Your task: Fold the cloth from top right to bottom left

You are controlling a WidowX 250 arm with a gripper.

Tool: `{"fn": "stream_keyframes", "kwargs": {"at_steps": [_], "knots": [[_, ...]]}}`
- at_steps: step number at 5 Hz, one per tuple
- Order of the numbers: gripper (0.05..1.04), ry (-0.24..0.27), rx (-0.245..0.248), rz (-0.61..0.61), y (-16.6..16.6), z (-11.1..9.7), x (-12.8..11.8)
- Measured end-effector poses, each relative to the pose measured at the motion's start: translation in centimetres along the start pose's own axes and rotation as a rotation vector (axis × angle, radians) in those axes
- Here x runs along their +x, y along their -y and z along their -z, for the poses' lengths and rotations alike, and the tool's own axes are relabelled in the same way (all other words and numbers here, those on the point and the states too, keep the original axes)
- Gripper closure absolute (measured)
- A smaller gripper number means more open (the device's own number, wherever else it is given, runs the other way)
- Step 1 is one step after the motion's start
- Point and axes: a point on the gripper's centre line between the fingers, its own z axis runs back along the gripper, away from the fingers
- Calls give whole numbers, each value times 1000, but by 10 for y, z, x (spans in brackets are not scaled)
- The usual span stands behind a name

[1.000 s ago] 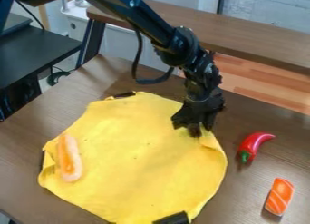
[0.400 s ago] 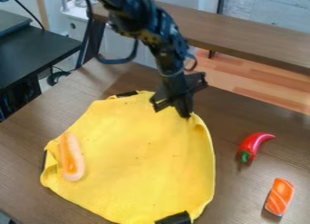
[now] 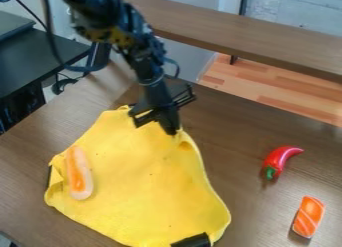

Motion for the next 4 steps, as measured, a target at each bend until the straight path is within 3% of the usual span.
{"fn": "stream_keyframes", "kwargs": {"at_steps": [4], "knots": [[1033,-6,26,43,-118,-31,15]]}}
